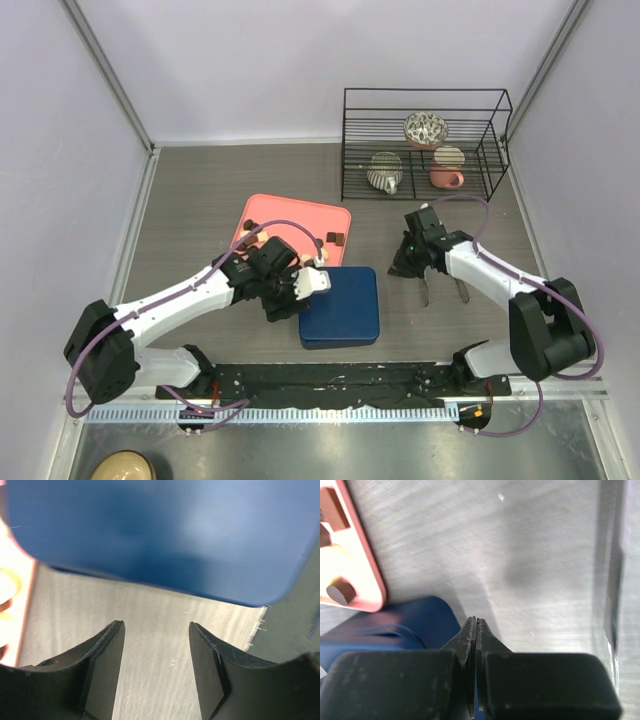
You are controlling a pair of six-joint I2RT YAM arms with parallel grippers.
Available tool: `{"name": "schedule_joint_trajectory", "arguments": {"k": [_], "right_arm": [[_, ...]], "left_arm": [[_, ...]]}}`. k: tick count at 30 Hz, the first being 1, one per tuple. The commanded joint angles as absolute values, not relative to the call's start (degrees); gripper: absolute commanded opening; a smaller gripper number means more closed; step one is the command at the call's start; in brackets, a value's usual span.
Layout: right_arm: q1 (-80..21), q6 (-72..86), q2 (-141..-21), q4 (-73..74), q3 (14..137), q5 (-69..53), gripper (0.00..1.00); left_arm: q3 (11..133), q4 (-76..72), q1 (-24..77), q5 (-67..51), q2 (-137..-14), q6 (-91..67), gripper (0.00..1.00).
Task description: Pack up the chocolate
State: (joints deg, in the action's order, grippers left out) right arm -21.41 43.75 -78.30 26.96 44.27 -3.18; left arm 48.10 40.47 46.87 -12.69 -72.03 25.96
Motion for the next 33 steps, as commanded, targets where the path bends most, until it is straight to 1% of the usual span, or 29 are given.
{"name": "schedule_joint_trajectory", "arguments": {"k": [1,8,15,29,33], "right_arm": [[-21.5,41.1,-81.5,25.8,48.6,-3.2,0.01],[-24.3,41.6,-83.8,25.8,51.2,-2.9,0.01],[-27.6,41.2,-84.1,29.5,54.4,-0.3,0.01],[-31.3,41.7,-86.7,32.0,59.3,4.1,0.01],[-31.3,40.9,-85.4,32.9,57.8,6.9,0.01]], "left_arm": [[48.4,34.4,45.1,-8.8,-72.1,25.0,0.58],[47.2,31.4,44.7,-8.7,-74.5,24.0,0.57],[46.0,28.8,44.6,-8.6,-76.3,24.0,0.56],[43.2,26.5,44.4,-9.9,-75.5,24.2,0.55],[42.7,26.7,44.3,-10.0,-75.0,24.3,0.55]]}}
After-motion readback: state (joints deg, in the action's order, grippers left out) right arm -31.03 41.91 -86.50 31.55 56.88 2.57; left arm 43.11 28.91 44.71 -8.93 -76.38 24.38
